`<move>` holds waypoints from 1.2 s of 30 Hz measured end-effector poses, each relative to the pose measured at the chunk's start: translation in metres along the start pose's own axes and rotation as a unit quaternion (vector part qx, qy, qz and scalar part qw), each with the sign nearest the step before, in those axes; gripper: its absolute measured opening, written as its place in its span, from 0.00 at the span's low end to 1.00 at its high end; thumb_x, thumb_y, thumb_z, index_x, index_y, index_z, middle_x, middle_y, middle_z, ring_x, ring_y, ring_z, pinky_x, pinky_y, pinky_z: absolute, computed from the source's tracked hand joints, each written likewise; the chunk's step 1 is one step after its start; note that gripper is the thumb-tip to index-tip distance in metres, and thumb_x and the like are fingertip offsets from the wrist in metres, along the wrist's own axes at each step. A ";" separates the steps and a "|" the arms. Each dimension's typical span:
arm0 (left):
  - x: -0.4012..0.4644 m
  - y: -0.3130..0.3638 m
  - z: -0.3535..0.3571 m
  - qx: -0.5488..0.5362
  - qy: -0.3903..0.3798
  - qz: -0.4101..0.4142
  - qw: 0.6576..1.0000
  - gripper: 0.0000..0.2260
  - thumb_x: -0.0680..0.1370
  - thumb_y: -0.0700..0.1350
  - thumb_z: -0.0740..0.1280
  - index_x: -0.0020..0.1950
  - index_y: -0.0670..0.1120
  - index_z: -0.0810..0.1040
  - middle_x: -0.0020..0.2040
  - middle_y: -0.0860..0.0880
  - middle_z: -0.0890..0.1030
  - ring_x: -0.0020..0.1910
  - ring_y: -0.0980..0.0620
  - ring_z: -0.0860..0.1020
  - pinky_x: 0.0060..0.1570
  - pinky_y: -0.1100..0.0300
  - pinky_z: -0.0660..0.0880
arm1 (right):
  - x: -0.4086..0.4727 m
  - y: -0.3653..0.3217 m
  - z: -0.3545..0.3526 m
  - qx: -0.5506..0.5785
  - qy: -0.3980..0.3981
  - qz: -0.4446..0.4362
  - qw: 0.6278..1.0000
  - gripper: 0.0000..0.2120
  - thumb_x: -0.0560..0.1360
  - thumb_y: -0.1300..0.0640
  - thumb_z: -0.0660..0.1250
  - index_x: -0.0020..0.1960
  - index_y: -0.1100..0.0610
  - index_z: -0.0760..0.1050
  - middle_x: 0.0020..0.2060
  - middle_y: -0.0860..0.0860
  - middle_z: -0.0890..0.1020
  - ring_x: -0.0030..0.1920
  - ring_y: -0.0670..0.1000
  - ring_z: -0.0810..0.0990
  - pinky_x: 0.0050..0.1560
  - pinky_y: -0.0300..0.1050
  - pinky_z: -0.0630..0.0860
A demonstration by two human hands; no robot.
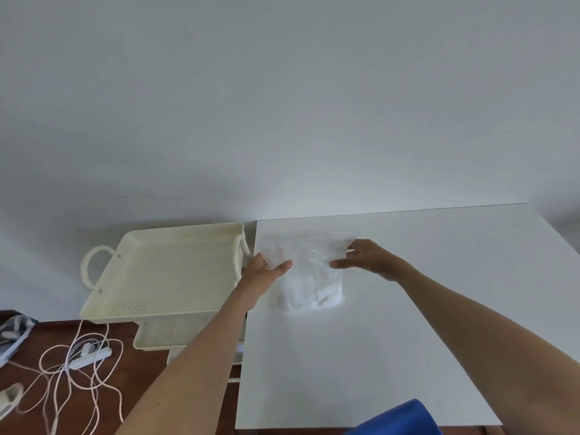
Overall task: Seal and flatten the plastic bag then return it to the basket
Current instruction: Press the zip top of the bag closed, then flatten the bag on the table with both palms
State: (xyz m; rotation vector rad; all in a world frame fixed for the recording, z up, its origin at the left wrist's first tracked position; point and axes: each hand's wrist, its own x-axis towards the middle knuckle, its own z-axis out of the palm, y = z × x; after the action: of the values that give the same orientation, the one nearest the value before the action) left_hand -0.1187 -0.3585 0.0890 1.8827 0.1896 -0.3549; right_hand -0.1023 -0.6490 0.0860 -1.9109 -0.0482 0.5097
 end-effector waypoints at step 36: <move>0.023 -0.101 0.108 0.322 0.084 -0.034 0.942 0.32 0.82 0.54 0.62 0.80 0.43 0.54 0.75 0.40 0.63 0.70 0.39 0.69 0.67 0.45 0.69 | -0.004 0.124 0.089 -0.208 0.219 0.143 0.942 0.30 0.83 0.45 0.64 0.79 0.59 0.63 0.68 0.59 0.74 0.64 0.62 0.79 0.66 0.58 0.71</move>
State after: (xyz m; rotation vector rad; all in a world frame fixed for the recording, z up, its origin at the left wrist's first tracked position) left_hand -0.1442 -0.4276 -0.0410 2.5629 0.2766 -0.3262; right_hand -0.1643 -0.6211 -0.0505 -2.4278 0.4509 0.2647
